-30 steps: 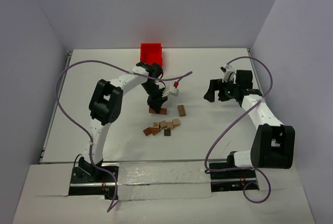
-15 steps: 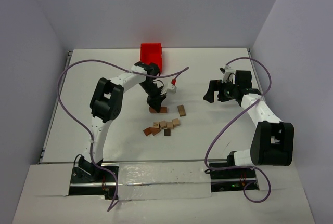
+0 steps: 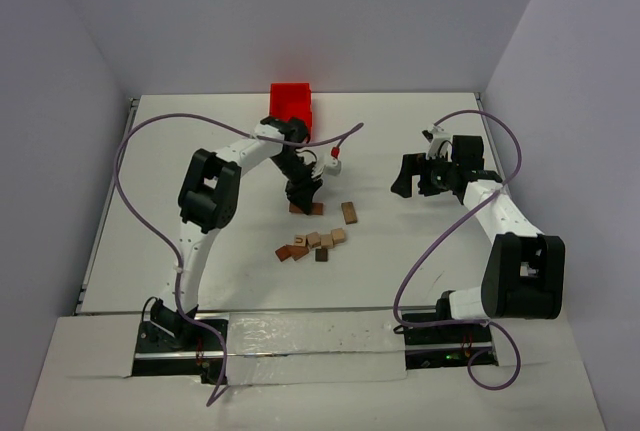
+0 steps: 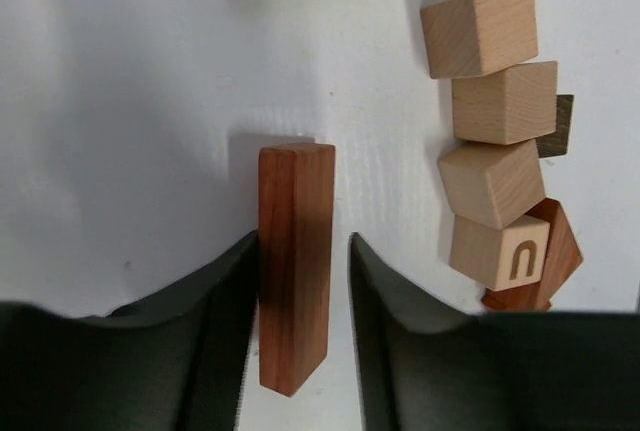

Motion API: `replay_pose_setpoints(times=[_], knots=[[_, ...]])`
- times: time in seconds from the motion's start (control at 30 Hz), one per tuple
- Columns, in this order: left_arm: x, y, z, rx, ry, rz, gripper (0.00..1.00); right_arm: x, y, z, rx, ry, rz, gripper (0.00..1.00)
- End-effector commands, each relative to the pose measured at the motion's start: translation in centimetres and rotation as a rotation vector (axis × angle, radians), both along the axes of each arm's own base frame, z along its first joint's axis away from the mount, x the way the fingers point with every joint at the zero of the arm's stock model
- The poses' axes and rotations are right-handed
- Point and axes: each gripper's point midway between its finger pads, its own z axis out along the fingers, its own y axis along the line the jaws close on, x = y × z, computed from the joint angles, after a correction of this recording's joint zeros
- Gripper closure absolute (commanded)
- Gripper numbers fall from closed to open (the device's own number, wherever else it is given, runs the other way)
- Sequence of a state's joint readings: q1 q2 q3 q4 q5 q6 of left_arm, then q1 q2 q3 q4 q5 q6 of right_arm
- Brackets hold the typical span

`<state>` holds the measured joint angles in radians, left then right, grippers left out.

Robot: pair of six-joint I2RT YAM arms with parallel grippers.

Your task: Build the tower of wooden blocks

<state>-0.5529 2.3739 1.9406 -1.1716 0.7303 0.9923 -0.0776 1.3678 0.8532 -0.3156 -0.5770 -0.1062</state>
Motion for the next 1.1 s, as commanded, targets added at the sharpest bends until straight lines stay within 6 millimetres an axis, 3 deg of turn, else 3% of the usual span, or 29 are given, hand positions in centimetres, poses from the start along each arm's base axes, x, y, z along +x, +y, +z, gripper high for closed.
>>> replay_pose_setpoints(times=[0.0, 0.27, 0.37, 0.47, 0.57, 0.9, 1.07], knots=[[1.8, -0.3, -1.1, 0.008, -0.043, 0.008, 0.44, 1.5, -0.1, 2.2, -0.004, -0.072, 0.012, 0.0], [4.2, -0.4, 0.1, -0.009, -0.149, 0.062, 0.37, 1.5, -0.2, 2.3, -0.004, -0.073, 0.009, 0.0], [6.3, -0.2, 2.3, -0.028, -0.226, 0.113, 0.35, 1.5, -0.2, 2.5, -0.005, -0.08, 0.007, 0.0], [8.7, 0.0, 6.1, -0.057, -0.366, 0.192, 0.34, 1.4, -0.1, 2.6, 0.0, -0.083, 0.009, 0.0], [9.3, 0.1, 7.2, -0.081, -0.448, 0.268, 0.35, 1.4, 0.0, 2.9, 0.0, -0.093, 0.01, 0.0], [5.3, 1.6, 9.1, -0.125, -0.488, 0.298, 0.31, 1.4, 0.1, 3.2, 0.005, -0.098, 0.016, 0.0], [4.0, 1.0, 7.6, -0.107, -0.523, 0.292, 0.3, 1.3, 0.0, 3.2, 0.0, -0.102, 0.014, 0.0]])
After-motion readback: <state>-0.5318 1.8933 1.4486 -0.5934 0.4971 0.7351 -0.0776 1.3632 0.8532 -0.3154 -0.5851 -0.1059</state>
